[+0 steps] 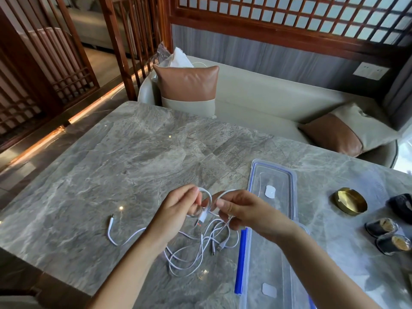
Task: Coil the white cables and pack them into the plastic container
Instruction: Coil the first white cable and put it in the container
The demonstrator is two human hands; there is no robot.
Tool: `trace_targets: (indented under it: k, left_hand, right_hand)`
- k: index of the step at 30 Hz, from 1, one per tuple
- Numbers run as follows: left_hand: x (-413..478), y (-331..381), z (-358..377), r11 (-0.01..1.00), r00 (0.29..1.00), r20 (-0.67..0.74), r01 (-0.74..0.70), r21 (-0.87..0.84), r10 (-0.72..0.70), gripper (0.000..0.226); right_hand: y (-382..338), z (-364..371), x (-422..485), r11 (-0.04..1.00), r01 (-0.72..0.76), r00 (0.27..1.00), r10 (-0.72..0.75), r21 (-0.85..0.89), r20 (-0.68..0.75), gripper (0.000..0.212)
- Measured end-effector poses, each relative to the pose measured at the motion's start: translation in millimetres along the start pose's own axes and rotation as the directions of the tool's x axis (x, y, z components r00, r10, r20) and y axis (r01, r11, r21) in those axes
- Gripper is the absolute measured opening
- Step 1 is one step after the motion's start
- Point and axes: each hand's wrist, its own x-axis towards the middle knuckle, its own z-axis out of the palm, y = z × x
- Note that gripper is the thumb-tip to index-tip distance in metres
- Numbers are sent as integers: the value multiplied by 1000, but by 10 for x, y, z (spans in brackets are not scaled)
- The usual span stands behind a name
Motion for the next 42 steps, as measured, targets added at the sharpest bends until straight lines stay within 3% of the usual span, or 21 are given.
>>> trace_targets:
  k: [3, 4, 8, 10, 11, 13, 17, 21, 25, 29, 33, 38, 42]
  left_hand:
    - [48, 32, -88, 997, 981, 194, -2, 78, -13, 37]
    - [60, 38, -103, 994, 969, 243, 13, 111, -40, 34]
    - [88, 24, -125, 951, 927, 347, 27, 309, -139, 33]
    - [102, 12, -130, 907, 926, 348, -16, 421, -146, 36]
    - [112, 18, -122, 891, 930, 339, -28, 453, -144, 38]
    - [140, 55, -106, 911, 943, 303, 1, 412, -138, 40]
    - [128, 114, -129, 989, 972, 212, 78, 123, -103, 41]
    - [5, -10, -74, 972, 966, 155, 221, -78, -207, 34]
    - [-5, -60, -33, 980, 973, 119, 193, 53, -198, 29]
    - [66, -63, -83, 974, 982, 103, 140, 180, -160, 30]
    - [110, -101, -108, 944, 983, 154, 49, 327, -105, 39]
    - [93, -142, -57, 948, 964, 228, 64, 311, -139, 41]
    - [92, -77, -49, 952, 942, 246, 160, 262, -227, 43]
  right_hand:
    - [-12, -78, -21, 962, -81, 995, 62, 261, 79, 32]
    - [-6, -77, -22, 959, -87, 995, 68, 271, 77, 32]
    - [6, 14, -1, 992, -20, 1000, 22, -124, 11, 24]
    - [4, 62, 31, 933, 22, 999, -34, -359, -27, 12]
    - [5, 73, 50, 894, 32, 997, -60, -446, -51, 18]
    - [-9, 58, 74, 876, 30, 992, -86, -481, -95, 20]
    - [6, -14, 96, 935, 53, 982, -113, -351, -152, 22]
    - [56, 11, 84, 935, 48, 987, -98, -351, -129, 16]
    - [96, 77, 73, 840, 107, 981, -175, -533, -80, 15]
    - [67, 51, 51, 911, 82, 975, -158, -404, -158, 29]
    - [29, 31, 34, 896, 120, 965, -207, -428, -163, 29]
    - [-50, 51, 28, 836, 179, 976, -219, -518, -16, 18]
    - [-58, 51, 42, 859, 93, 989, -138, -503, -53, 27]
